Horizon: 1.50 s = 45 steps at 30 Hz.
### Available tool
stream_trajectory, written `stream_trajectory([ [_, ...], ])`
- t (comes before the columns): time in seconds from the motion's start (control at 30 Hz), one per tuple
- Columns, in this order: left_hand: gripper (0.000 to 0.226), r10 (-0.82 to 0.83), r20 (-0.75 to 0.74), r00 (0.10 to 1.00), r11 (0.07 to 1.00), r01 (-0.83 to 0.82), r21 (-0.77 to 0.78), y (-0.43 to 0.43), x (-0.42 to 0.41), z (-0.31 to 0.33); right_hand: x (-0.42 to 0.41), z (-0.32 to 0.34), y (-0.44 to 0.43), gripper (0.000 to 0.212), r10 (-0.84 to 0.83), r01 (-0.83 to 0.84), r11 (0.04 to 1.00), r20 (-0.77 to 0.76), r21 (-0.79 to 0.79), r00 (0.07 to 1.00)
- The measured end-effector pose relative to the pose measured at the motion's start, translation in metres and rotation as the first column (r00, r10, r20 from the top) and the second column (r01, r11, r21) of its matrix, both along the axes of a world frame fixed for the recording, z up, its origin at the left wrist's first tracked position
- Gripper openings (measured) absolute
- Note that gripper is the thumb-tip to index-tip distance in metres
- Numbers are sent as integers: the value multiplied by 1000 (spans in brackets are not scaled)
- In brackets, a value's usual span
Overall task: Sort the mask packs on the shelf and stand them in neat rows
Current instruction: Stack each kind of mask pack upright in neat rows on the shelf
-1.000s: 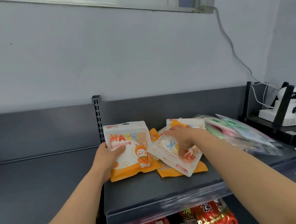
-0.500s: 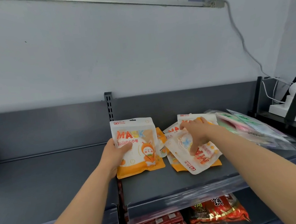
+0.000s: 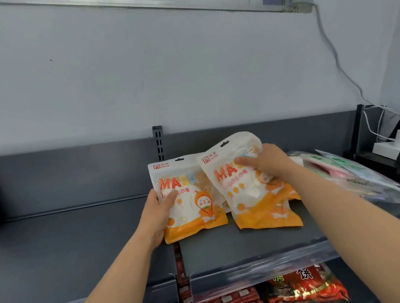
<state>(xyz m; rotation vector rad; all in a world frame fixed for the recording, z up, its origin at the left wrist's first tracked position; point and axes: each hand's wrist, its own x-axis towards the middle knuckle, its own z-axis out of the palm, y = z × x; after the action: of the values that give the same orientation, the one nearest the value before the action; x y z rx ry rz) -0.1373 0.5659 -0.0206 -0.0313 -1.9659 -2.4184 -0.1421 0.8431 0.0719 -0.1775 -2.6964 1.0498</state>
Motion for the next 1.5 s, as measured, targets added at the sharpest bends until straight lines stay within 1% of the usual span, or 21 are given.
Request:
stream_trajectory([
  [0.13, 32, -19, 27, 999, 999, 18, 44, -5, 2, 2, -9, -34, -44, 90, -61, 82, 953, 79, -291, 995],
  [0.2, 46, -45, -4, 999, 998, 45, 43, -9, 3, 3, -11, -43, -66, 105, -24, 78, 890, 125, -450, 992],
  [0.27, 62, -74, -45, 996, 996, 77, 54, -13, 4, 5, -17, -50, -84, 116, 13, 71, 842, 151, -535, 988],
  [0.3, 64, -80, -55, 995, 995, 83, 49, -15, 4, 5, -21, -52, -92, 110, 32, 65, 837, 167, -544, 985],
  [0.4, 70, -68, -67, 995, 998, 68, -12, -22, -3, 3, -27, -56, -111, 76, 145, 1, 804, 198, -595, 969],
  [0.47, 73, -15, -62, 998, 999, 13, -38, -31, -10, 1, -32, -54, -113, 67, 193, -45, 789, 179, -613, 965],
  [0.5, 67, 31, -62, 998, 999, -34, -38, -39, -12, 0, -33, -52, -110, 58, 173, -56, 810, 146, -584, 974],
  [0.53, 61, 68, -73, 995, 997, -70, -27, -46, -15, 0, -34, -50, -105, 46, 122, -53, 870, 109, -490, 987],
  [0.6, 62, 135, -77, 988, 991, -136, -14, -63, -20, -3, -34, -52, -92, 35, 27, -12, 973, 62, -231, 998],
  [0.67, 66, 192, -67, 979, 981, -194, -18, -77, -24, -7, -34, -58, -84, 28, 14, -7, 998, 128, -57, 992],
  [0.7, 66, 208, -58, 976, 977, -210, -21, -81, -25, -10, -37, -62, -83, 40, 11, -13, 1000, 193, 10, 981],
  [0.77, 65, 239, -35, 970, 971, -239, -11, -86, -27, -17, -37, -68, -87, 78, -14, -31, 988, 285, 152, 959],
  [0.8, 65, 247, -37, 968, 969, -247, -4, -86, -26, -19, -37, -70, -90, 87, -28, -34, 978, 292, 206, 956],
  [0.87, 64, 248, -54, 967, 969, -248, 2, -87, -25, -21, -40, -74, -93, 93, -63, -25, 957, 288, 290, 956],
  [0.93, 58, 259, -78, 963, 966, -259, 6, -86, -23, -20, -45, -79, -94, 95, -81, -13, 950, 287, 313, 954],
  [1.03, 55, 273, -81, 959, 962, -273, 10, -84, -21, -20, -52, -81, -94, 94, -56, 20, 987, 219, 162, 974],
  [1.13, 61, 289, -71, 955, 957, -289, 7, -87, -24, -23, -56, -73, -90, 86, -51, 50, 999, 62, 14, 997],
  [1.23, 64, 310, -69, 948, 950, -312, -17, -87, -26, -24, -54, -61, -83, 78, -111, 98, 989, -116, -113, 987],
  [1.3, 64, 340, -70, 938, 939, -342, -22, -85, -26, -23, -49, -55, -81, 72, -181, 126, 962, -225, -241, 957],
  [1.4, 62, 369, -72, 927, 928, -372, -29, -81, -25, -21, -44, -51, -82, 50, -281, 103, 887, -349, -451, 894],
  [1.5, 59, 365, -102, 925, 929, -369, -29, -72, -23, -20, -41, -56, -95, 40, -290, 48, 820, -340, -571, 895],
])
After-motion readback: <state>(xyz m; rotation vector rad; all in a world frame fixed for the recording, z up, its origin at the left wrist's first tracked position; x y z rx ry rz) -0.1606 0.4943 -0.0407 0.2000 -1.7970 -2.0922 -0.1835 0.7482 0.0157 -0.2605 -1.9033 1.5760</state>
